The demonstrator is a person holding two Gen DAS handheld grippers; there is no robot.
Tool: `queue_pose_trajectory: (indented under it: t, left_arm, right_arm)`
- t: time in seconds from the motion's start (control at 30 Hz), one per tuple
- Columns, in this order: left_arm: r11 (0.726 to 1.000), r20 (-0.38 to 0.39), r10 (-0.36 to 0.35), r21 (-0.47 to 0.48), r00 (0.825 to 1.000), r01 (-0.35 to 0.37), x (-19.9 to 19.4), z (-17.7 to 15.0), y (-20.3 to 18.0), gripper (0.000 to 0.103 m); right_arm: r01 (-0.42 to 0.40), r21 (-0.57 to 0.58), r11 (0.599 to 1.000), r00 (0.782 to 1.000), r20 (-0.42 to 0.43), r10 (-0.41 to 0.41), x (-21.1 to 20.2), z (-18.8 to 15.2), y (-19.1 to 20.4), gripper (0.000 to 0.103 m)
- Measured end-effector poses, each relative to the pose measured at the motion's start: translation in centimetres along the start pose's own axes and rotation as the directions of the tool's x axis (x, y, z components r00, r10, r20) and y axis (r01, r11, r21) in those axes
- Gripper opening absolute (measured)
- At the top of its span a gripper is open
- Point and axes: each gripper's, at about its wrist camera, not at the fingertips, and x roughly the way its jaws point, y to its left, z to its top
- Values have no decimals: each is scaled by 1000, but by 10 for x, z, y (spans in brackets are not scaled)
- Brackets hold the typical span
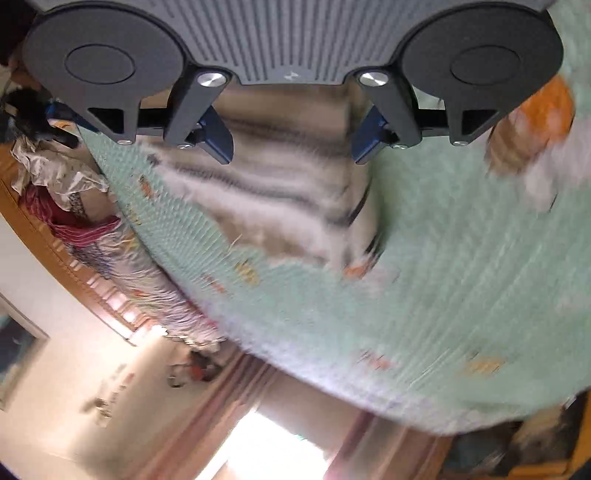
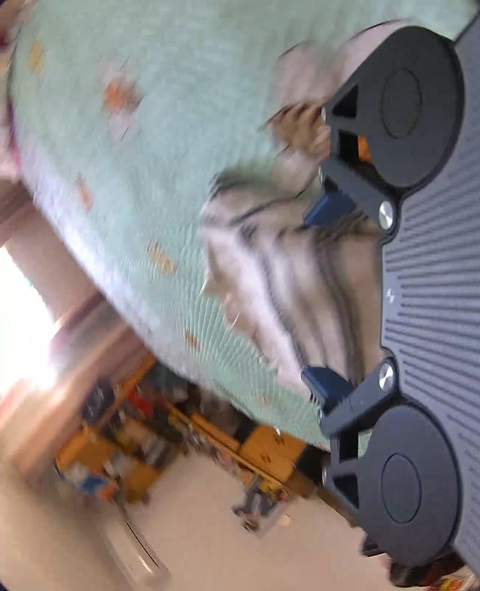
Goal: Fold clothes
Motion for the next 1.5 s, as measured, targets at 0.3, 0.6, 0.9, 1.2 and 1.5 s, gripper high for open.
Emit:
queue_pose_trajectory:
  t: [0.3,0.6,0.9,1.2,1.5]
  left_arm:
    - [972,-85,178,168,980,-162,121,74,10,74]
    - [947,-144,238,254,961,-196,176,56,21,49]
    - [943,-55,194,286,979,-171,153,66,11,15]
    - [935,95,130,320,987,-154,140,89,-5,12]
    - [909,-41,316,299,948,-290,204,83,31,41]
  right_arm:
    - [87,-85,993,990,-106,-96,123,63,-36,78]
    - [148,-192,970,979,-114,-172,147,44,-46,16]
    - [181,-360,915,979,-26,-204,146,53,-4,10]
    - [174,-429,887,985,91,-149,136,77,23,9]
    - [245,-203,948,965,-39,-258,192,77,-58,17]
